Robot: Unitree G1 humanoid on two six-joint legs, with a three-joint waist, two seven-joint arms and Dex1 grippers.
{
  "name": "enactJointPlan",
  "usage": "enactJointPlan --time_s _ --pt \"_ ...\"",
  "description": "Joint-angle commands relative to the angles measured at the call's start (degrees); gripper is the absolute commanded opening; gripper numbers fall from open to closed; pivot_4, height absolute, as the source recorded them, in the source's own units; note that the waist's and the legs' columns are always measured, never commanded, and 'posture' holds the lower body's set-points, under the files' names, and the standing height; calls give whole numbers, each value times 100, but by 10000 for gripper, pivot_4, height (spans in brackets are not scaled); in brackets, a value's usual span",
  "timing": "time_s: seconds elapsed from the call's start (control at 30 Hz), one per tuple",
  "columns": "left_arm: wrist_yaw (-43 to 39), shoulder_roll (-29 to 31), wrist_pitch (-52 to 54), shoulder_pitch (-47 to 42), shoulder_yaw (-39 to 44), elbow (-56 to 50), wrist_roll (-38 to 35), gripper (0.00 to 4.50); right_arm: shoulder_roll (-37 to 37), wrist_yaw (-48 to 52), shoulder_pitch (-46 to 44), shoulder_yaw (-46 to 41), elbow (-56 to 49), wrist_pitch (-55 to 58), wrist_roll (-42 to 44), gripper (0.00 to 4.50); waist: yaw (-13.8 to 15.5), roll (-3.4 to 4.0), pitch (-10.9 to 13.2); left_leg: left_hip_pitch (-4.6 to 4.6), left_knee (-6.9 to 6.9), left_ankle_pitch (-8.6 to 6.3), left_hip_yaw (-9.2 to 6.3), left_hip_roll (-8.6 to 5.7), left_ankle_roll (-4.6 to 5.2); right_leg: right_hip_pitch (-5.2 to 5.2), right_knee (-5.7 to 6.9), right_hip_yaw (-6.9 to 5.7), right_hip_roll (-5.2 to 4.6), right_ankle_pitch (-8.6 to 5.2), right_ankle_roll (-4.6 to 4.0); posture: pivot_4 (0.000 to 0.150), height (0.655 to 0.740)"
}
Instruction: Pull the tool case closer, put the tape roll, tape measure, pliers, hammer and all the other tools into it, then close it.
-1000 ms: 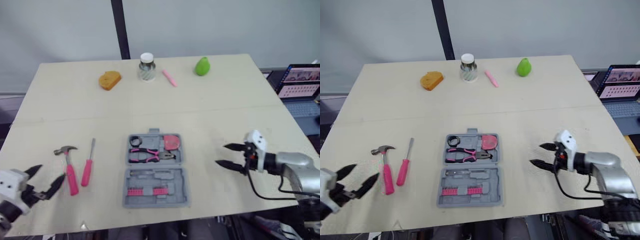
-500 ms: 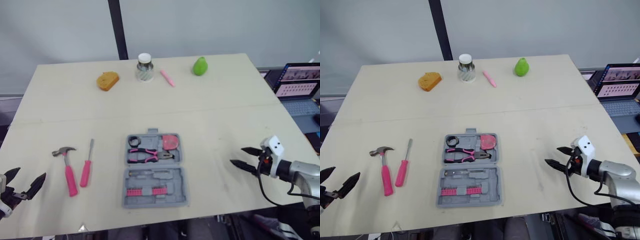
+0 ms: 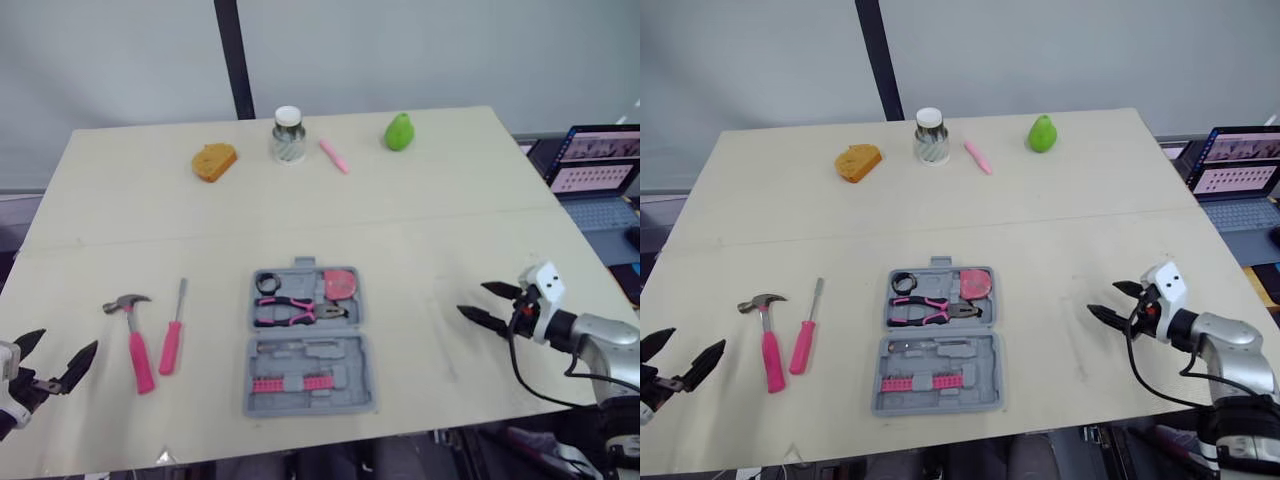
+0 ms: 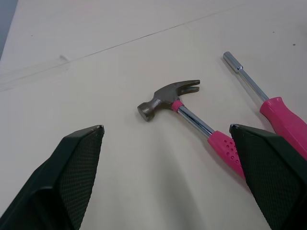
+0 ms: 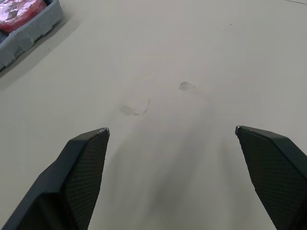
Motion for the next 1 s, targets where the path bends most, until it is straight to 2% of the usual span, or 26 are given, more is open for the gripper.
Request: enactJointPlan --time_s 0.03,0.37,0.43,0.5,0.8,0.9,1.0 --pt "62 -20 7 0 1 -186 31 45000 -27 56 -39 6 53 -153 -38 44419 -10 3 1 0 -4 3 -18 -5 4 15 -8 -17 -4 1 1 1500 7400" --pt "154 -113 14 30 -92 -321 40 45000 -16 104 60 27 -119 -93 -21 44419 -5 12 7 1 -1 4 -21 -12 7 19 -4 -16 -7 1 3 1500 7400" --pt "168 -123 34 29 -106 -373 39 45000 -2 84 52 42 -186 -52 -19 44419 -59 29 15 4 -14 17 -139 -43 17 122 -59 -145 -39 4 9 1500 7400" --pt "164 -111 37 10 -113 -364 43 45000 2 71 51 47 -208 -30 -20 44419 -58 37 21 6 -19 34 -215 -75 21 175 -72 -234 -64 4 10 1500 7400" --pt "168 -106 33 -24 -123 -340 51 45000 -15 39 42 129 -374 89 2 44419 121 50 29 6 -9 44 -219 -79 13 174 -71 -180 -66 5 11 1500 7400" --pt "193 -130 35 -31 -147 -377 66 45000 6 1 18 146 -427 150 -4 44419 87 53 32 -4 -51 88 -310 -131 23 206 -97 -296 -96 11 23 1500 7400" --pt "204 -139 34 -37 -158 -390 73 45000 5 -12 15 152 -454 177 -10 44419 138 54 33 -6 -48 91 -284 -126 22 191 -93 -273 -90 13 26 1500 7400"
